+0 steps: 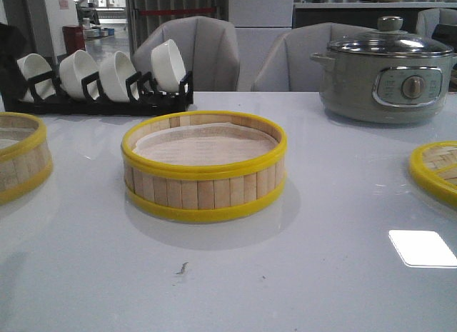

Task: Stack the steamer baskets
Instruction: 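Reach the left gripper down and grasp the rim of the nearby steamer basket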

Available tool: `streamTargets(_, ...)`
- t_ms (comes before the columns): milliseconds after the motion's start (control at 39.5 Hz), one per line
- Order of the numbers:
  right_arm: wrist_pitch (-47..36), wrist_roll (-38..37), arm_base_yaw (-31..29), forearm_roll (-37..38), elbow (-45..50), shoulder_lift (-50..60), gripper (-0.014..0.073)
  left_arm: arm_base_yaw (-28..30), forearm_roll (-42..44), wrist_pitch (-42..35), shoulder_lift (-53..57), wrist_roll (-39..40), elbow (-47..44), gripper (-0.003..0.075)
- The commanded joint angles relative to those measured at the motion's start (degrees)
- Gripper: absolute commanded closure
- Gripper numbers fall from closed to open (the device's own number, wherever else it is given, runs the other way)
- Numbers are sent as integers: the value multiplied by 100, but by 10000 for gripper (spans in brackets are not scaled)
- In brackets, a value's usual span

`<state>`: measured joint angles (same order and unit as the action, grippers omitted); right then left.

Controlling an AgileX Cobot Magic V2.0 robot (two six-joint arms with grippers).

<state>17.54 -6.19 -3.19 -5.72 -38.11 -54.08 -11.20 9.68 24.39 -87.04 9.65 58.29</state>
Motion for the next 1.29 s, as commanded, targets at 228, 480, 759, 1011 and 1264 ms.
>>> streamTargets(228, -403, 45, -32, -17, -213, 43, 167, -27, 56, -88, -1191, 35, 1295, 195)
streamTargets(480, -393, 45, -32, -17, -213, 43, 167, -27, 46, 34, -1671, 50, 1496, 195)
streamTargets(759, -399, 45, -32, -17, -213, 43, 167, -27, 46, 43, -1929, 47, 1496, 195)
streamTargets(1011, -417, 45, -32, -17, -213, 43, 167, -27, 57, 126, -1930, 71, 1496, 459)
streamTargets(1264, -423, 45, -32, -17, -213, 43, 167, -54, 145, 203, -1870, 71, 1519, 631)
